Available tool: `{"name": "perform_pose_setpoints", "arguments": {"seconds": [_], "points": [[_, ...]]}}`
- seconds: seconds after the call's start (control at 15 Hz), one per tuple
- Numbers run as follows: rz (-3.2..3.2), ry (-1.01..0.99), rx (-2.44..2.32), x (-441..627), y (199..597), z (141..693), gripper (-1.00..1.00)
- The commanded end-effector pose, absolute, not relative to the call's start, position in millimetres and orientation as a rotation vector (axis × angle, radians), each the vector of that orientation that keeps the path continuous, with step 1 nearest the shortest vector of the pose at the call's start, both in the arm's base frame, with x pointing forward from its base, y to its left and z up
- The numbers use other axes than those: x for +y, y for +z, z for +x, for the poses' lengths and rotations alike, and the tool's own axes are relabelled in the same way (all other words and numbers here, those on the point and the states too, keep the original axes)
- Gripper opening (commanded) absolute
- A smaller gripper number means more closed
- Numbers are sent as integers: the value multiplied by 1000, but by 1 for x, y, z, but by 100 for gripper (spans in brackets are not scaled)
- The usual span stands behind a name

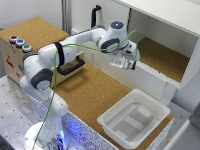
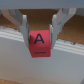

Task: Put the pink block inside the right cabinet

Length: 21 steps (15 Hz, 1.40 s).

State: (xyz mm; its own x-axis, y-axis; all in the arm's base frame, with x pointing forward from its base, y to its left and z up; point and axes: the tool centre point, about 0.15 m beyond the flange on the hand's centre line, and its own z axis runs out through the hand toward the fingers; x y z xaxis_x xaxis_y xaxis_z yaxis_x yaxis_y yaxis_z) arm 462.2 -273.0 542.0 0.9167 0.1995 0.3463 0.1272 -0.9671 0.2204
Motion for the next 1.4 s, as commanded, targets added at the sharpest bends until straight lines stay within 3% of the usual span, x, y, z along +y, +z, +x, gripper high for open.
{"name": "perform_pose_setpoints", "arguments": {"seconds": [0.0,0.73,1.33], "points": [[3016,551,268,-323,546,526,-100],[3082,837,163,-328,500,632,-100],[3008,882,99,-317,487,689,-100]]}}
